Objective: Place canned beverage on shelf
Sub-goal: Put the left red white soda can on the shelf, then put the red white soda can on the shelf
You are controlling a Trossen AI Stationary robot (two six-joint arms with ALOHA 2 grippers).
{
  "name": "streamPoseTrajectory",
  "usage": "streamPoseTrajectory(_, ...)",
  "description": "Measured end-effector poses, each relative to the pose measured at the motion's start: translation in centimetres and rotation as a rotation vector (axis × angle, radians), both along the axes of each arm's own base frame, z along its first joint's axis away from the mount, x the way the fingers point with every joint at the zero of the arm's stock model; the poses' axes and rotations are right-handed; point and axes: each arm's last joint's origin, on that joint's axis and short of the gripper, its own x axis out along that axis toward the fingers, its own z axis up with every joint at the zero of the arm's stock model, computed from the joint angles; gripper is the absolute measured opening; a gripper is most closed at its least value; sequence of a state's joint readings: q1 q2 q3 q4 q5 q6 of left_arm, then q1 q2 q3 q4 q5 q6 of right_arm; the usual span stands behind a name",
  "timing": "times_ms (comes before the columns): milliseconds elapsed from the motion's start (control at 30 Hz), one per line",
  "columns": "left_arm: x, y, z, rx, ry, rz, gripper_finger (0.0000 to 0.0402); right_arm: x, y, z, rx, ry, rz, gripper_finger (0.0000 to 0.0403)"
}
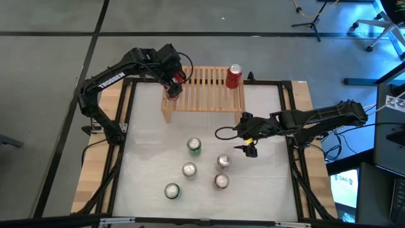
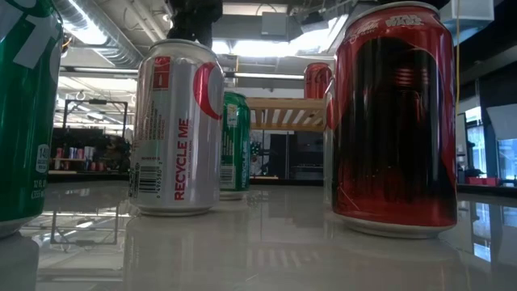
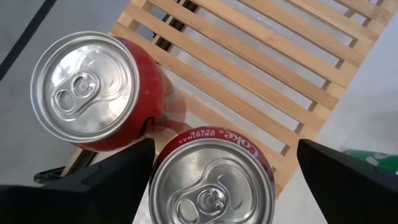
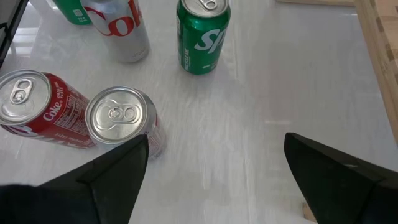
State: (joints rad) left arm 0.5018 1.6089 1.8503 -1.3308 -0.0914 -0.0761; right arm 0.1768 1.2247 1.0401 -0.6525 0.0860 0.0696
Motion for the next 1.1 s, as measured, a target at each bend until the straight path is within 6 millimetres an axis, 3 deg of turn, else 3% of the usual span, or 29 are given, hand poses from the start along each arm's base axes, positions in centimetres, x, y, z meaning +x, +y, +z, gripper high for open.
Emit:
streamPoseTrajectory(567, -0.2, -0.1, 0.2, -0.003, -0.006, -0.002, 0.0381, 0.0, 0.0, 0.0, 0.0, 0.0, 0.0, 0.037)
streamPoseTrajectory(1100, -2.8, -1.5, 2.6, 0.041, -0.085, 0.005, 0.0381, 0.0, 0.0, 0.0, 0.0, 0.0, 0.0, 0.037)
